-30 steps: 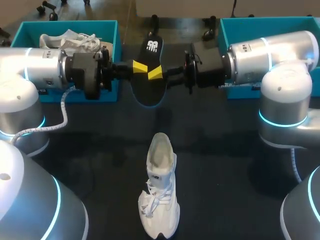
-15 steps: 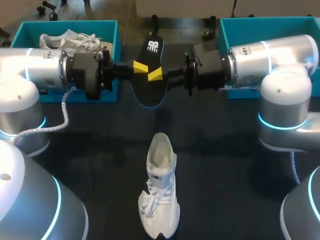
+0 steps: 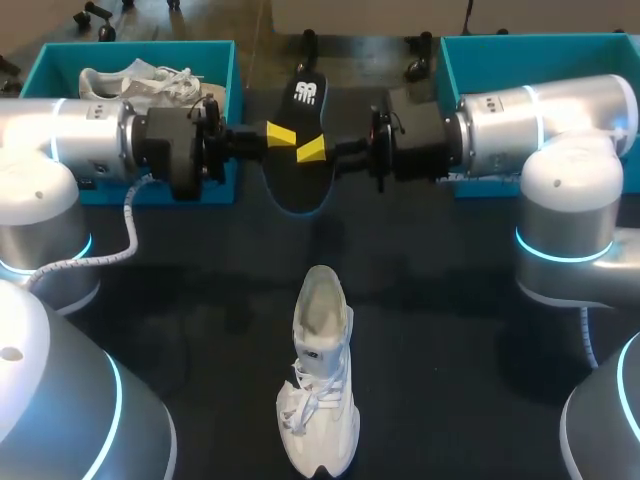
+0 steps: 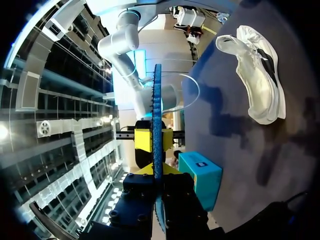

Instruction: Take the shoe out of the shoebox, open the shoe tongue, remove and reinsert the insole, then place the shoe into the shoebox

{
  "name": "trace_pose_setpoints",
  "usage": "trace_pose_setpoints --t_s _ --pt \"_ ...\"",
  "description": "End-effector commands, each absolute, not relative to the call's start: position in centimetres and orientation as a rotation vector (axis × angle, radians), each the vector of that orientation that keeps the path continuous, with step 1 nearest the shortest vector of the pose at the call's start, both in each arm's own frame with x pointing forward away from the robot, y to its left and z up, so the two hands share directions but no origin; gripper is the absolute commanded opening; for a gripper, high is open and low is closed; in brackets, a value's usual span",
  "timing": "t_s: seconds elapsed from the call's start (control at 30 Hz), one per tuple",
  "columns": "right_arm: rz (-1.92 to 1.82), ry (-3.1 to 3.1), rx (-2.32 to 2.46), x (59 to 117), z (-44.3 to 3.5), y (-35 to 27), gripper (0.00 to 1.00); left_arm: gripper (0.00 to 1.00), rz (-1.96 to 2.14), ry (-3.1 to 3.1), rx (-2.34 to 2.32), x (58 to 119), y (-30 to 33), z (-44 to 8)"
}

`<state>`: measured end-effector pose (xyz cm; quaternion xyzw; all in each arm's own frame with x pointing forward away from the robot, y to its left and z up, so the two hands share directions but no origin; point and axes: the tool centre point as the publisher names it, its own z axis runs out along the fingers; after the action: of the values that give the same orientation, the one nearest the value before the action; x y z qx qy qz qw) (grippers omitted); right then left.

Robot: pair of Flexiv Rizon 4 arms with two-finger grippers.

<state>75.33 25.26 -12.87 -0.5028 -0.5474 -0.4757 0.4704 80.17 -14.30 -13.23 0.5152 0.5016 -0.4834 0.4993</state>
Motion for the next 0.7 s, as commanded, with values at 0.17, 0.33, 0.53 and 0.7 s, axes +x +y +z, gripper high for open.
trace_pose_setpoints --t_s 0.17,0.33,0.53,0.7 --pt "-1.165 -1.343 -1.223 75.3 -13.1 25.6 0.00 0.00 -1.174 1.214 1.253 80.0 -14.5 -13.4" --pt "-1.194 -1.334 -1.213 75.1 -13.2 25.2 0.00 1.00 -1.199 1.217 1.258 79.7 -14.4 -13.2" --pt "-1.240 -1.327 -1.192 74.9 -13.6 24.4 0.00 1.00 -1.217 1.256 1.290 78.2 -12.7 -12.6" --pt "-1.332 -1.424 -1.111 74.9 -13.8 23.6 0.00 1.00 -1.262 1.520 1.303 77.5 -10.6 -12.8"
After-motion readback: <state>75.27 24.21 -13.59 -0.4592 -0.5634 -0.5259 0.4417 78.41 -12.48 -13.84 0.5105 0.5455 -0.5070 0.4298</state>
